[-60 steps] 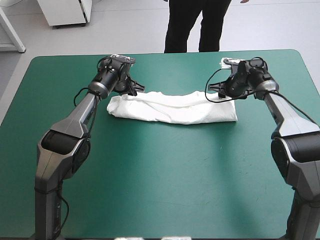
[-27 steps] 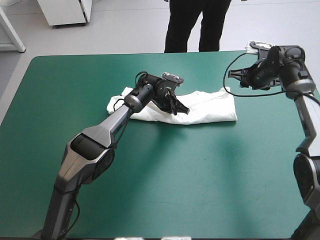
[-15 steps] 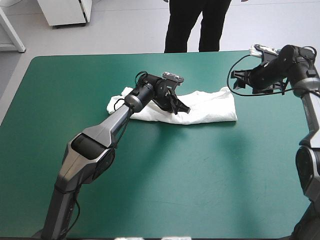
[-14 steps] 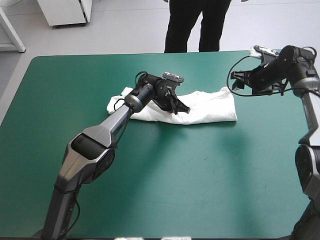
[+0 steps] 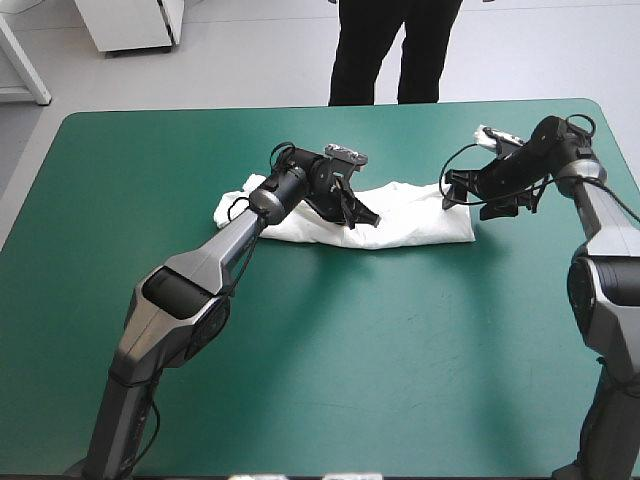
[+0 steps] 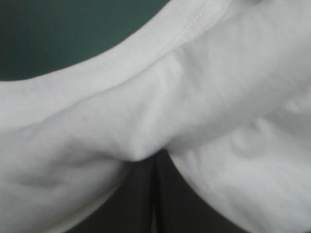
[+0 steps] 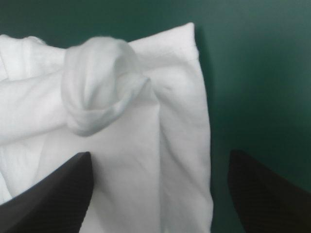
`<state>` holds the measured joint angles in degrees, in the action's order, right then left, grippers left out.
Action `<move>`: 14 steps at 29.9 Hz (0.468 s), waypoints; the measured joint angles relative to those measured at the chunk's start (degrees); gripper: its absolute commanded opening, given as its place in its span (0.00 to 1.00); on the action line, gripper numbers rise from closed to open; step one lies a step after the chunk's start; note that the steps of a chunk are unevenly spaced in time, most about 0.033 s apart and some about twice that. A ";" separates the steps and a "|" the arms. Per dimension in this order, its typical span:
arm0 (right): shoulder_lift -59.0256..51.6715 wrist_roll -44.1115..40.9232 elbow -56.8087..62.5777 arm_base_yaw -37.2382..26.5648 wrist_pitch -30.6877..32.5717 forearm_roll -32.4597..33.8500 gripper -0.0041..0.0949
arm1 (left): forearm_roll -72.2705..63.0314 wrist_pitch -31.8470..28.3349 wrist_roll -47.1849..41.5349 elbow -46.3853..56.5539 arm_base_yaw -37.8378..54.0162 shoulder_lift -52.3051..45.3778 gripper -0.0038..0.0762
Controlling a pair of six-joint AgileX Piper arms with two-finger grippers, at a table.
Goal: Fold the cloth
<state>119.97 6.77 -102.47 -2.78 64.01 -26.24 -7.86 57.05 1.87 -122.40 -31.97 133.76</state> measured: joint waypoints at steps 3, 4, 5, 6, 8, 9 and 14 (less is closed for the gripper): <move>1.75 0.94 0.00 0.00 -0.58 -1.99 0.73 | -0.04 0.00 0.00 0.00 0.00 0.00 0.04; 2.18 1.00 0.00 0.00 -0.68 -2.39 0.71 | -0.04 0.00 0.00 0.00 0.00 0.00 0.04; 2.43 1.14 -0.08 0.00 -0.82 -2.82 0.69 | -0.04 0.00 0.05 0.00 0.00 0.00 0.04; 2.73 1.19 -0.24 0.00 -0.82 -2.98 0.67 | -0.04 0.00 0.05 0.00 0.00 0.00 0.04; 3.12 1.18 -0.53 0.05 -0.82 -3.21 0.63 | -0.20 0.00 0.12 0.00 0.00 0.00 0.04; 3.33 1.18 -0.65 0.20 -0.86 -3.49 0.59 | -0.20 0.00 0.17 0.00 0.00 0.00 0.04; 4.01 1.11 -0.82 2.21 -1.19 -3.55 0.25 | -0.20 0.00 0.17 0.00 0.00 0.00 0.04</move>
<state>123.99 7.87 -103.30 -0.56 62.82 -29.79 -8.06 57.05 2.04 -122.40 -31.97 133.76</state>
